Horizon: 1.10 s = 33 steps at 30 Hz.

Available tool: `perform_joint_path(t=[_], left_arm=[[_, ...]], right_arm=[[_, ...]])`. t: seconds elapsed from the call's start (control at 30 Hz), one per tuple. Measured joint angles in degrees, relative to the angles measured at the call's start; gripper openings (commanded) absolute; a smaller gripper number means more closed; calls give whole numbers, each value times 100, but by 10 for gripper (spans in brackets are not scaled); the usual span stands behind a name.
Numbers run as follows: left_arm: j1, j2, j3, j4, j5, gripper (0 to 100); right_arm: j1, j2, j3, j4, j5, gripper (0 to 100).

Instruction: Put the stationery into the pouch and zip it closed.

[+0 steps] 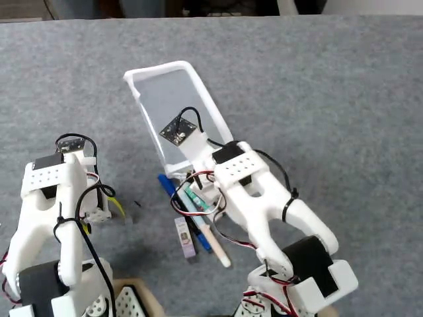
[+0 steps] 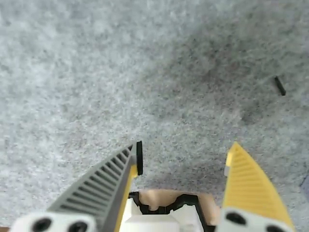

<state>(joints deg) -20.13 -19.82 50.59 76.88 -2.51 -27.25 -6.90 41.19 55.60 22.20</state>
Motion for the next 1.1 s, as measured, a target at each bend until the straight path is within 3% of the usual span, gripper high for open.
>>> perform_joint_path(t=[0.47,0.8,0.97,1.1], left_arm=[[0,0,167,-536,0,297],[0,0,167,-554,0,297],[0,0,167,-554,0,297],[0,0,167,-554,0,297]], right_arm=[[237,-35,53,-457,0,170],[738,1108,-264,-774,9,164],[800,1178,-387,-730,9,14],[818,1257,-466,-765,0,18]])
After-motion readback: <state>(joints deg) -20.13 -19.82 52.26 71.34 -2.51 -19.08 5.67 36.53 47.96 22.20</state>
